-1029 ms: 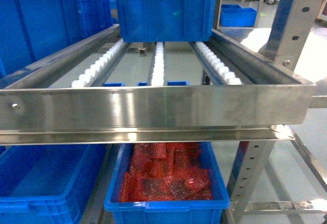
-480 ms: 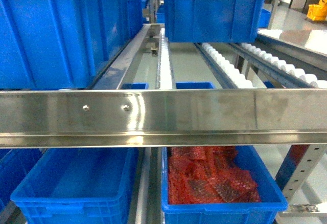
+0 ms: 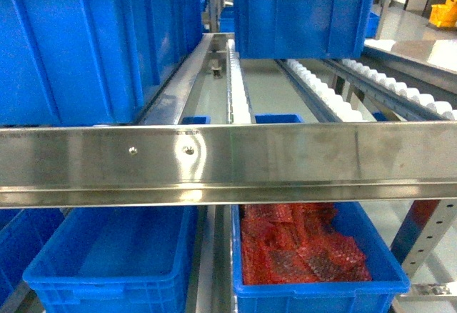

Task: Pick blue part to blue bin on bottom shelf

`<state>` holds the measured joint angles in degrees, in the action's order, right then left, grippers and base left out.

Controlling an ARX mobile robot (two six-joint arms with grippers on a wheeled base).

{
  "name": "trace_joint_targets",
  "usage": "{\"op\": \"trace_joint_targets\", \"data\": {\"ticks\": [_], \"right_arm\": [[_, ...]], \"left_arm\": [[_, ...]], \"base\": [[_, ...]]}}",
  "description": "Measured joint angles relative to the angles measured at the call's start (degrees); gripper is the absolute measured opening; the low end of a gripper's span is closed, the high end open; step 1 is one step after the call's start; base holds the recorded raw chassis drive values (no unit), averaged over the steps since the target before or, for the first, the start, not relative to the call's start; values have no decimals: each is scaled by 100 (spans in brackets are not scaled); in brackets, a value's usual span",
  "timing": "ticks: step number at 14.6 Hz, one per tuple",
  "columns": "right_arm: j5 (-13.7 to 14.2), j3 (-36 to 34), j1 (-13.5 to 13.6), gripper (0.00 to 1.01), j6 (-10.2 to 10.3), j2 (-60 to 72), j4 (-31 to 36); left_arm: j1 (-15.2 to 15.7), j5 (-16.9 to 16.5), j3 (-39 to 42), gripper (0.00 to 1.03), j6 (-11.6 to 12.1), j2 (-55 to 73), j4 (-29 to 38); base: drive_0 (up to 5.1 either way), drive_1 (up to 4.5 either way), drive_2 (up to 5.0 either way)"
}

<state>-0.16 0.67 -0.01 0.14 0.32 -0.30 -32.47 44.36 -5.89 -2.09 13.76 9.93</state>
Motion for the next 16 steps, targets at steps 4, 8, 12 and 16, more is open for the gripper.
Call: {"op": "trace_joint_targets", "data": {"ticks": [4, 8, 12, 16], "right_arm": [[0, 0, 0, 98, 0, 0, 7], [7, 0, 0, 98, 0, -2, 7], [22, 0, 0, 98, 2, 0, 9], [17, 0, 0, 98, 0, 0, -2]], "left_arm": [[0, 0, 0, 43, 0, 0, 2], [0, 0, 0, 43, 0, 0, 13], [0, 0, 0, 43, 0, 2, -4], [0, 0, 0, 43, 0, 4, 0]], "base": [[0, 0, 0], [0, 0, 0], [0, 0, 0], [0, 0, 0]]}}
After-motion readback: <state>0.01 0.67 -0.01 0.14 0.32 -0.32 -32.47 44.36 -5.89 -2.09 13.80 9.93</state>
